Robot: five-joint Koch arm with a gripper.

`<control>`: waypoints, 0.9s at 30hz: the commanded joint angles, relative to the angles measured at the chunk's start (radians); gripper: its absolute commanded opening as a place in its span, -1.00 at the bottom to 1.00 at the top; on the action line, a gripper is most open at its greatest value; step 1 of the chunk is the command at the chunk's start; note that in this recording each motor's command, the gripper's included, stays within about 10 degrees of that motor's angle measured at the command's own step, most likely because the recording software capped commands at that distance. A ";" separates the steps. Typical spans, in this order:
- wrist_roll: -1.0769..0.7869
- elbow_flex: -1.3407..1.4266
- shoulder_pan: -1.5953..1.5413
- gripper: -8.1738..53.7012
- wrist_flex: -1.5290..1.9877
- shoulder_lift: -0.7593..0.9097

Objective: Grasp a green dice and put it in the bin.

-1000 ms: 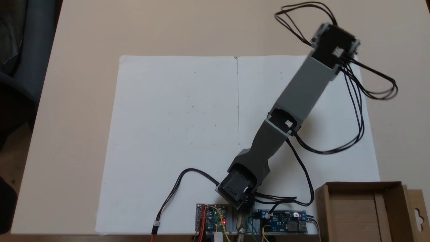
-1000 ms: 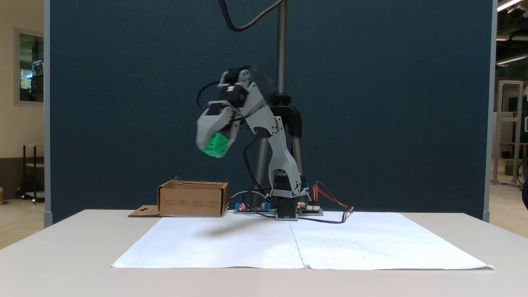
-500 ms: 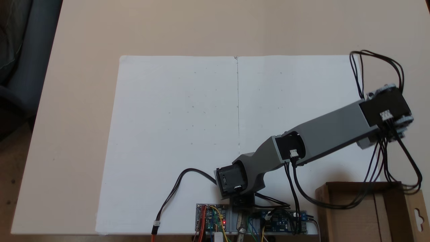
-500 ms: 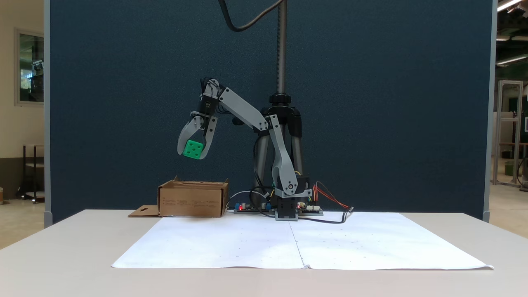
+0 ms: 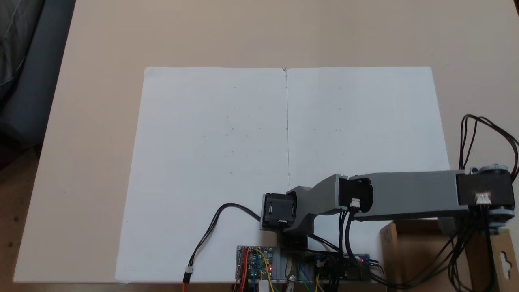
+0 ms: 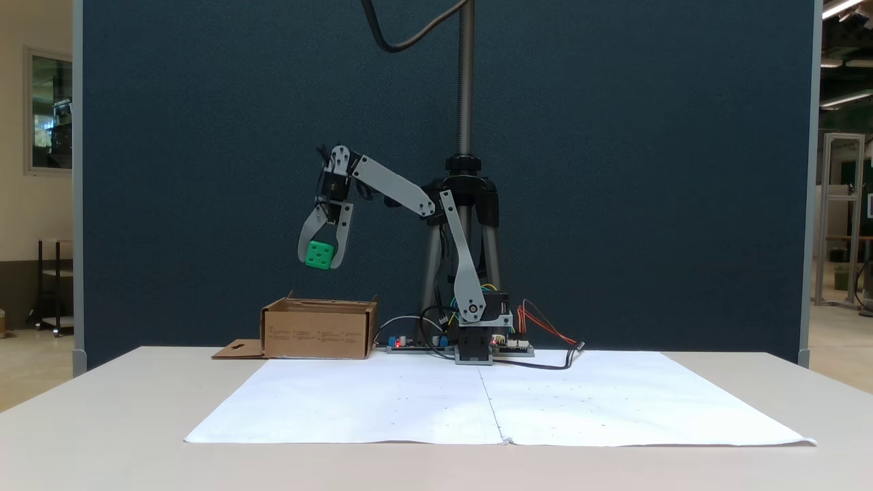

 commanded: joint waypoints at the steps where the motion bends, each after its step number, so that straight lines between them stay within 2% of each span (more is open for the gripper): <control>1: -0.098 0.009 0.037 -0.34 -0.081 0.043; 26: -0.135 0.179 0.106 -0.34 -0.198 0.018; 27: -0.135 0.184 0.106 -0.03 -0.196 0.018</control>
